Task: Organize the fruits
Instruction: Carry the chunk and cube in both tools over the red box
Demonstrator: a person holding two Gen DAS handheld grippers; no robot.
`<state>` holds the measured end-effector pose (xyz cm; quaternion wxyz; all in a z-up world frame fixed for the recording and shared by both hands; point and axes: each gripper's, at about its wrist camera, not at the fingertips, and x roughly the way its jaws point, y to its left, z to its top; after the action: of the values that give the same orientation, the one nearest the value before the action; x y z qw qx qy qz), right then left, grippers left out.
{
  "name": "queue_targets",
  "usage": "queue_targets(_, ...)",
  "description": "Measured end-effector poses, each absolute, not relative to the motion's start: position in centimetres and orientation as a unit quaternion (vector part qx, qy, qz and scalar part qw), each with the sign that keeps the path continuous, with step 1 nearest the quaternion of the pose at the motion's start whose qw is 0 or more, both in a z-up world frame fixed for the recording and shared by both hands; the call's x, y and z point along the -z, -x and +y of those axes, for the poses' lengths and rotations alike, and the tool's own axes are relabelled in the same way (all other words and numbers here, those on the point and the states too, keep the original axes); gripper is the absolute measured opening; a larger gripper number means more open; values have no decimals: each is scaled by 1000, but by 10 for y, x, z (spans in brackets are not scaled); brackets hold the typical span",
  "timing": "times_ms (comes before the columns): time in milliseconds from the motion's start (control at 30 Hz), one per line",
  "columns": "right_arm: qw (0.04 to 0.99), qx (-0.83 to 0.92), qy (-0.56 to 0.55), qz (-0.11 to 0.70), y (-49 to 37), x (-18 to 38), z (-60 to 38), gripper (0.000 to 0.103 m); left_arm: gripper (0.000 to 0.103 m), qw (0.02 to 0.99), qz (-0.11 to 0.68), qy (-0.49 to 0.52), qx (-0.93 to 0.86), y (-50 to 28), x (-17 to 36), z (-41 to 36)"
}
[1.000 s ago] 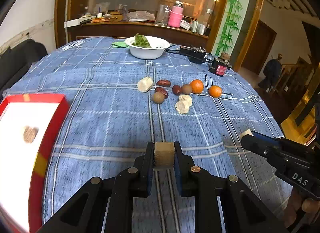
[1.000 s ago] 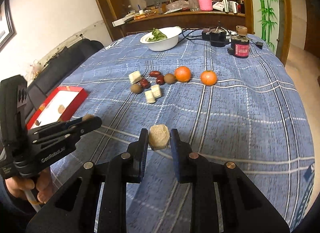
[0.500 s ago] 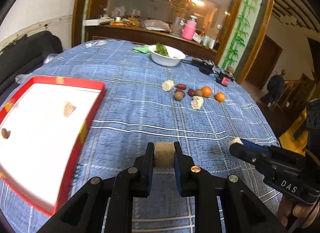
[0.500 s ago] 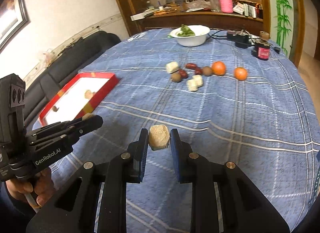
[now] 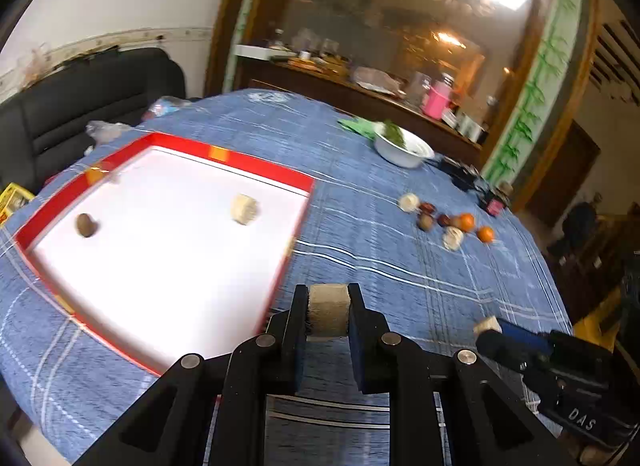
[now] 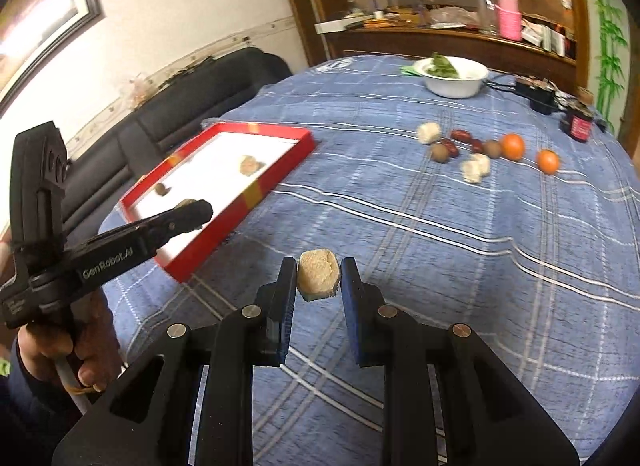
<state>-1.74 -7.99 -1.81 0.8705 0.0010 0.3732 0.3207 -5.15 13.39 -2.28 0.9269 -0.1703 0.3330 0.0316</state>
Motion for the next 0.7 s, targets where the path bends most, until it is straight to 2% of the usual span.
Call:
queue_targets(300, 860, -361, 21, 361, 20, 8, -37, 22, 17, 923, 315, 202, -94, 61, 21, 180)
queue_targets(700, 847, -399, 41, 350, 11, -2, 12, 22, 17, 907, 331, 200, -166, 58, 26, 209)
